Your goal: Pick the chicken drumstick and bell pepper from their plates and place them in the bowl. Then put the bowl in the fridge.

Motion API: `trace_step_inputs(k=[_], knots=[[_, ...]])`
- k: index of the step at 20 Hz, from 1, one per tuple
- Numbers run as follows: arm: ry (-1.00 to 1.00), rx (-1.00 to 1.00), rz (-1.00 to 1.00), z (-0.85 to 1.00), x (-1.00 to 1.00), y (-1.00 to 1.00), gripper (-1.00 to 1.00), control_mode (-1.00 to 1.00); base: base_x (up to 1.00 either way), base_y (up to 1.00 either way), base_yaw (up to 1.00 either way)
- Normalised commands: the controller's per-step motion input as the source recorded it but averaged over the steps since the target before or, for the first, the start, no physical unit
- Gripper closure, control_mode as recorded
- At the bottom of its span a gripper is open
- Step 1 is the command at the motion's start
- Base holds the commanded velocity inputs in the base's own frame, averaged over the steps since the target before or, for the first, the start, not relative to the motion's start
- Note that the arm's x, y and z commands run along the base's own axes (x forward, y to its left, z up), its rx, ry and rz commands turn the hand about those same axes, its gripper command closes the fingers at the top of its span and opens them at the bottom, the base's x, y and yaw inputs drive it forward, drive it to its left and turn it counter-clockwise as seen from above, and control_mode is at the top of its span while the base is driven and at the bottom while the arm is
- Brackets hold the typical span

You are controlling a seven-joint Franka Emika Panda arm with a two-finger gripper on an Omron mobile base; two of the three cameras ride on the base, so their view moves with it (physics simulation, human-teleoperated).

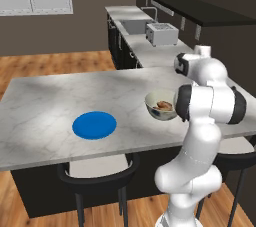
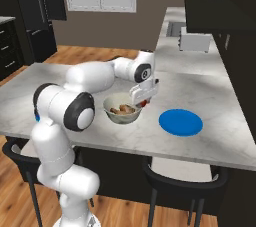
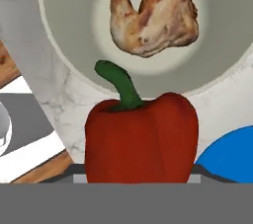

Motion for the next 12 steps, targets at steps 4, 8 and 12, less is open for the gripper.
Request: trace_step_inputs(k=[4,8,12], knots=[[-0.02,0.09,0.09,0.1,0.06,0.58,1.0,-1.0,0.0,0.0,0.0],[0.0,0.04,0.03,0.0,0.19,0.6,1.0,-1.0,0.0,0.0,0.0],[0.0,0.06,0.03,0.0,0.28,0.42,1.0,-1.0,0.0,0.0,0.0]])
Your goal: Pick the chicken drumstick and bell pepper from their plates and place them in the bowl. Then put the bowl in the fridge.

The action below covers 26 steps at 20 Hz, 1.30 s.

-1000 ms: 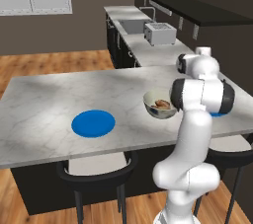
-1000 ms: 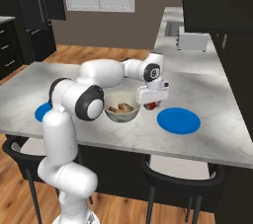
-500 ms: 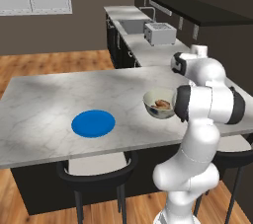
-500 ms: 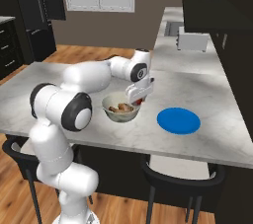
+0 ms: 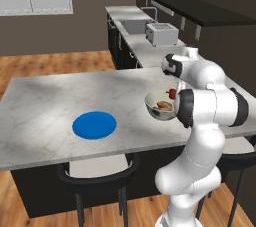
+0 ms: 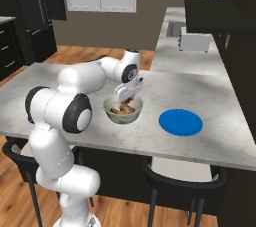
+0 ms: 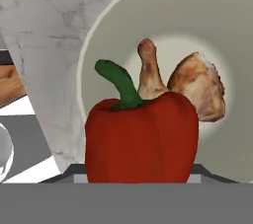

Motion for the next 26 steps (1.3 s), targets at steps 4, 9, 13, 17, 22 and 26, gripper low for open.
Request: trace_step_inputs(k=[4,9,13,17,22,26], knots=[[0.04,0.04,0.0,-0.08,0.34,0.28,1.0,-1.0,0.0,0.0,0.0],[0.08,0.03,0.0,-0.28,0.32,0.15,1.0,-1.0,0.0,0.0,0.0],[0.07,0.03,0.0,-0.34,0.36,0.05,1.0,-1.0,0.0,0.0,0.0],[0.04,0.07,0.0,-0.28,0.26,0.0,1.0,-1.0,0.0,0.0,0.0],[0.05,0.06,0.0,-0.26,0.23,0.05,1.0,-1.0,0.0,0.0,0.0],[0.07,0.04,0.0,-0.28,0.23,0.08,1.0,-1.0,0.0,0.0,0.0]])
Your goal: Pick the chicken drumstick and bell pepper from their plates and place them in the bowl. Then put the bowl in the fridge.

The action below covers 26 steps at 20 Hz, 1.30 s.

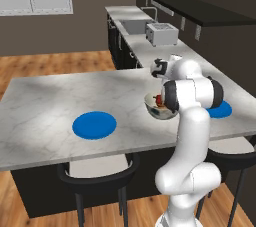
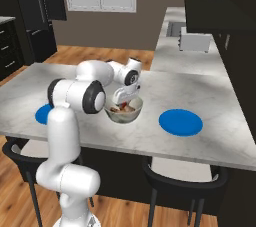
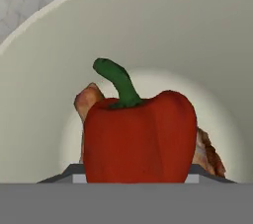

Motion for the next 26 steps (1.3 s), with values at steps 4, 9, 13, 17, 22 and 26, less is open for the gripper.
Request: trace_step_inputs(k=[4,9,13,17,22,26], knots=[[0.08,0.02,0.0,-0.24,0.18,0.11,1.0,-1.0,0.0,0.0,0.0],[0.06,0.01,0.0,-0.12,0.08,0.08,-1.0,-1.0,0.0,0.0,0.0],[0.02,0.02,0.0,0.0,-0.19,0.0,-1.0,-1.0,0.0,0.0,0.0],[0.0,0.03,0.0,0.04,-0.31,0.0,-1.0,-1.0,0.0,0.0,0.0],[-0.01,0.01,0.0,0.19,-0.23,0.0,-1.0,-1.0,0.0,0.0,0.0],[-0.07,0.0,0.0,0.42,-0.27,0.01,-1.0,-1.0,0.0,0.0,0.0]])
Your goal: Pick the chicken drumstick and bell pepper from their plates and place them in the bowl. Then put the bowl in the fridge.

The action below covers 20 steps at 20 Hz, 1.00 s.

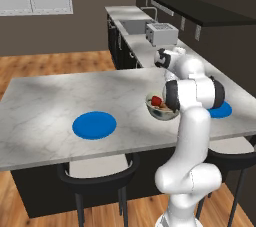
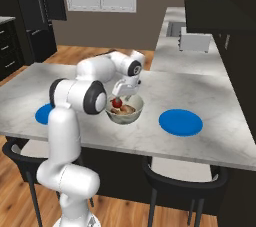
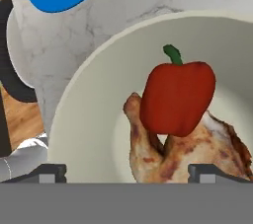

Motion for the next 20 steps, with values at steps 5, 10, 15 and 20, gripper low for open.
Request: trace_step_inputs(k=[5,10,15,20], knots=[[-0.08,0.0,0.0,0.23,-0.54,0.03,-1.0,-1.0,0.0,0.0,0.0],[-0.24,-0.02,0.0,0.0,-0.76,0.04,-1.0,-1.0,0.0,0.0,0.0],[-0.34,-0.08,-0.02,0.05,-0.58,0.01,-1.0,-1.0,0.0,0.0,0.0],[-0.06,-0.13,-0.02,0.28,-0.2,0.1,-1.0,-1.0,0.0,0.0,0.0]])
